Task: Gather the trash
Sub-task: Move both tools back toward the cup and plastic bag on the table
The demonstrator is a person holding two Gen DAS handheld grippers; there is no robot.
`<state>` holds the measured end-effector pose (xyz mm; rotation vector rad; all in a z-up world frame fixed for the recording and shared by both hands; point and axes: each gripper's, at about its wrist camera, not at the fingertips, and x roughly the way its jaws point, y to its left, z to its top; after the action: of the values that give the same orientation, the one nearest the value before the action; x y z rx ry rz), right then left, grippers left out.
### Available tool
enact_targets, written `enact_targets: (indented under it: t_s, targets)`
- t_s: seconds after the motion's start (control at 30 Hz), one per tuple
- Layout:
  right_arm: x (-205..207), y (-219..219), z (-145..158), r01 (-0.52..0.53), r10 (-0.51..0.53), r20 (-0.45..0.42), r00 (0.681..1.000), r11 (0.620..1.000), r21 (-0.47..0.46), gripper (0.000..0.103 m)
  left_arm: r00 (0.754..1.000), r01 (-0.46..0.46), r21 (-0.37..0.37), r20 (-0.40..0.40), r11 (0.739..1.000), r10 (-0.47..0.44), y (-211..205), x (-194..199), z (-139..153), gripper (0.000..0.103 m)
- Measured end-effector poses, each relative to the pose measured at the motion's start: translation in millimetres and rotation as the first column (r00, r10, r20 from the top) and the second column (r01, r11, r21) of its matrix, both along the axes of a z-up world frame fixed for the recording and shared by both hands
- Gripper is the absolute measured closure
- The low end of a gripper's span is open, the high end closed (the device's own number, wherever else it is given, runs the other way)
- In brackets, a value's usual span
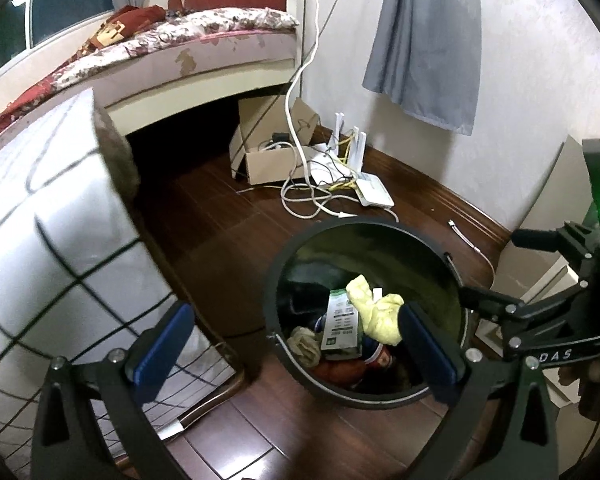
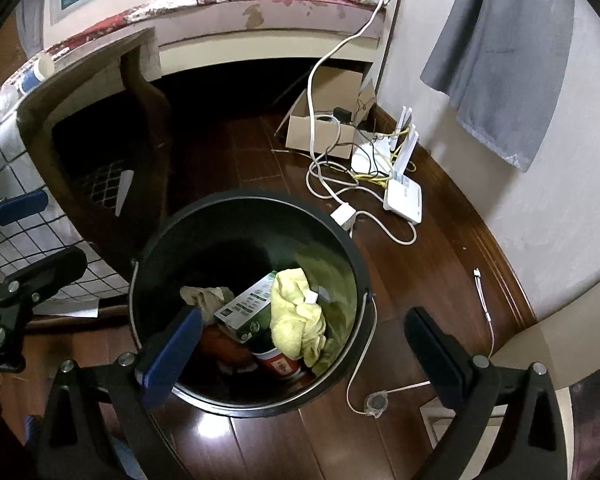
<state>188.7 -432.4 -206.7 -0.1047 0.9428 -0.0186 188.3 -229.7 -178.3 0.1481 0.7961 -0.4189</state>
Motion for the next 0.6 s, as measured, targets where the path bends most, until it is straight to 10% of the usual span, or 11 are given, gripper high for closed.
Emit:
enact_targets:
  t_s: [0.6]
  targets:
    - [-36,30,51,-0.003,-0.003,0.120,0.993,0.999,0.050,0.001,0.992,-0.072,0.000,0.103,0.997,0.071,38,-33,51,0.001]
